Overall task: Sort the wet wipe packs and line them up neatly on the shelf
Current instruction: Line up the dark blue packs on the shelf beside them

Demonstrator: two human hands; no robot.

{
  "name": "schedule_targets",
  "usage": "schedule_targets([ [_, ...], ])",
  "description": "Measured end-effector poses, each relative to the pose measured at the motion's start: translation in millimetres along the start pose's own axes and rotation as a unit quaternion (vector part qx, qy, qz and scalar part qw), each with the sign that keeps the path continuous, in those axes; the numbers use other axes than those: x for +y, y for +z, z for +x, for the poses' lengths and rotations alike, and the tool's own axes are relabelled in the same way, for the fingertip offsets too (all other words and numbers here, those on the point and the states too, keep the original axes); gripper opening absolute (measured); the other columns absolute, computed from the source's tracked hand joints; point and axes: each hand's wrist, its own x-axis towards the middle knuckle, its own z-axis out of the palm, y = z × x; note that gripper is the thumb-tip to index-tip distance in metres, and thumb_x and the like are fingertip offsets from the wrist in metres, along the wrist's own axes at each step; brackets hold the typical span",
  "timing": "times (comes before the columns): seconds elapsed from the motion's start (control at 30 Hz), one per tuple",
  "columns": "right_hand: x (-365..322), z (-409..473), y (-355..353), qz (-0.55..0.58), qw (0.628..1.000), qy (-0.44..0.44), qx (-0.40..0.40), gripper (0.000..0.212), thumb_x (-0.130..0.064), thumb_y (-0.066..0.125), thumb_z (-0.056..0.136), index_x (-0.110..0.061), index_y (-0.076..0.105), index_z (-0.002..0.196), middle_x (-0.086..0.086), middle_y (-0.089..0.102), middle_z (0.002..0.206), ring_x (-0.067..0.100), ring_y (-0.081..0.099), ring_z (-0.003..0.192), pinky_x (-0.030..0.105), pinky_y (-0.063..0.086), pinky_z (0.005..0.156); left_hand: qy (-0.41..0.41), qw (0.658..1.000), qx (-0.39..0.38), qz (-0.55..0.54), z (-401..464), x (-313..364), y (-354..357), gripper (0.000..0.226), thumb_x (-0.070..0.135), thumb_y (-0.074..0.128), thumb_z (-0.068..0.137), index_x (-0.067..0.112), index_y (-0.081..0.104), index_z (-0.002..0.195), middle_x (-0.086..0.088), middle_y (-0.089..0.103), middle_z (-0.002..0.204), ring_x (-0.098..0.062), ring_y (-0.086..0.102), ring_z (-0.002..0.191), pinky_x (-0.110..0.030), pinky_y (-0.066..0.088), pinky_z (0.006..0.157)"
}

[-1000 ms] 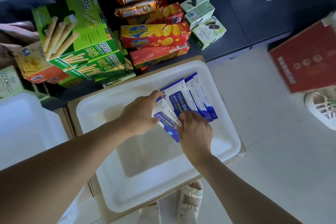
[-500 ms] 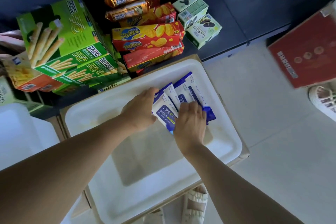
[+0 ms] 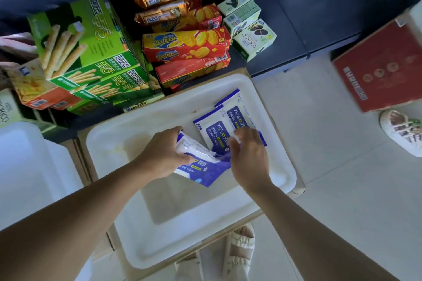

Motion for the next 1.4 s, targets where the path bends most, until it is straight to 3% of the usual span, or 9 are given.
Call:
schedule_targets([
  [0.1, 0.7, 7.0, 15.9, -0.158, 0.986, 0.032, -0.038, 0.043, -0.026, 0.064, 0.086, -0.006, 0.046, 0.120, 0.010, 0.050, 0.126, 0.026, 0.050, 0.116, 0.035, 0.044, 0.090, -0.022, 0.999, 0.039, 0.002, -6.3, -12.8, -7.5, 0.030, 0.019, 0.078, 0.071, 0.011, 0.052, 0.083, -0.002, 0.066, 0.081, -0.017, 0.064, 0.072, -0.021, 0.044, 0.053],
  [0.23, -13.5, 8.4, 42.0, -0.301, 0.951, 0.073, 0.005, 0.055, -0.032, 0.078, 0.073, -0.013, 0.046, 0.113, 0.007, 0.053, 0.115, 0.026, 0.053, 0.105, 0.035, 0.039, 0.089, -0.041, 0.996, 0.078, -0.011, -12.6, -25.6, -18.3, 0.033, 0.018, 0.078, 0.072, 0.007, 0.052, 0.090, -0.003, 0.064, 0.079, -0.013, 0.059, 0.067, -0.022, 0.041, 0.050],
  [0.4, -17.7, 17.2, 43.2, -0.292, 0.946, 0.140, -0.023, 0.065, -0.040, 0.078, 0.071, -0.011, 0.045, 0.119, 0.010, 0.051, 0.123, 0.028, 0.050, 0.114, 0.037, 0.034, 0.099, -0.054, 0.994, 0.092, -0.037, -19.6, -33.9, -24.2, 0.035, 0.017, 0.075, 0.076, 0.010, 0.046, 0.095, -0.004, 0.063, 0.087, -0.011, 0.056, 0.069, -0.024, 0.040, 0.051],
  [0.5, -15.5, 14.9, 32.5, -0.283, 0.950, 0.130, -0.033, 0.053, -0.043, 0.075, 0.073, -0.011, 0.056, 0.110, 0.010, 0.049, 0.123, 0.028, 0.046, 0.115, 0.037, 0.033, 0.099, -0.063, 0.992, 0.098, -0.054, -23.1, -33.6, -26.6, 0.035, 0.018, 0.071, 0.080, 0.010, 0.043, 0.099, -0.007, 0.061, 0.091, -0.011, 0.055, 0.069, -0.026, 0.041, 0.053],
  [0.8, -22.4, 13.2, 11.0, -0.295, 0.947, 0.019, 0.128, 0.048, -0.016, 0.089, 0.057, 0.007, 0.066, 0.091, 0.025, 0.056, 0.113, 0.043, 0.057, 0.097, 0.042, 0.051, 0.078, -0.028, 0.988, 0.121, -0.091, -33.7, -24.3, -38.3, 0.044, 0.020, 0.069, 0.085, 0.025, 0.037, 0.114, -0.007, 0.057, 0.105, -0.025, 0.063, 0.091, -0.040, 0.056, 0.072],
  [1.03, -27.3, 22.3, 24.3, -0.301, 0.949, 0.057, 0.077, 0.042, -0.017, 0.085, 0.064, 0.003, 0.060, 0.091, 0.025, 0.059, 0.097, 0.040, 0.057, 0.084, 0.041, 0.048, 0.078, 0.007, 0.989, 0.126, -0.079, -36.4, -24.7, -40.7, 0.037, 0.021, 0.067, 0.086, 0.031, 0.038, 0.107, -0.006, 0.059, 0.097, -0.022, 0.064, 0.084, -0.036, 0.054, 0.063],
  [1.17, -24.3, 21.2, 16.1, -0.174, 0.984, 0.043, 0.007, 0.036, -0.008, 0.070, 0.080, 0.003, 0.048, 0.107, 0.022, 0.044, 0.113, 0.038, 0.055, 0.092, 0.036, 0.042, 0.070, 0.003, 0.986, 0.129, -0.105, -35.7, -25.5, -37.4, 0.034, 0.020, 0.066, 0.088, 0.026, 0.038, 0.106, -0.005, 0.058, 0.103, -0.021, 0.063, 0.089, -0.037, 0.056, 0.065],
  [1.3, -18.0, 10.1, 16.0, -0.093, 0.995, 0.040, 0.013, 0.059, -0.006, 0.070, 0.080, -0.003, 0.039, 0.129, 0.018, 0.039, 0.122, 0.030, 0.056, 0.096, 0.029, 0.040, 0.061, 0.000, 0.987, 0.124, -0.105, -36.9, -26.3, -32.4, 0.033, 0.019, 0.066, 0.087, 0.024, 0.039, 0.106, 0.000, 0.056, 0.104, -0.016, 0.060, 0.087, -0.016, 0.044, 0.051],
  [1.4, -17.5, 12.9, 12.4, -0.092, 0.992, 0.084, -0.017, 0.042, -0.010, 0.065, 0.085, 0.002, 0.045, 0.120, 0.019, 0.040, 0.122, 0.035, 0.059, 0.097, 0.030, 0.040, 0.066, -0.007, 0.987, 0.135, -0.089, -39.5, -26.3, -32.0, 0.033, 0.017, 0.069, 0.085, 0.023, 0.042, 0.102, 0.000, 0.058, 0.100, -0.013, 0.059, 0.082, -0.015, 0.042, 0.049],
])
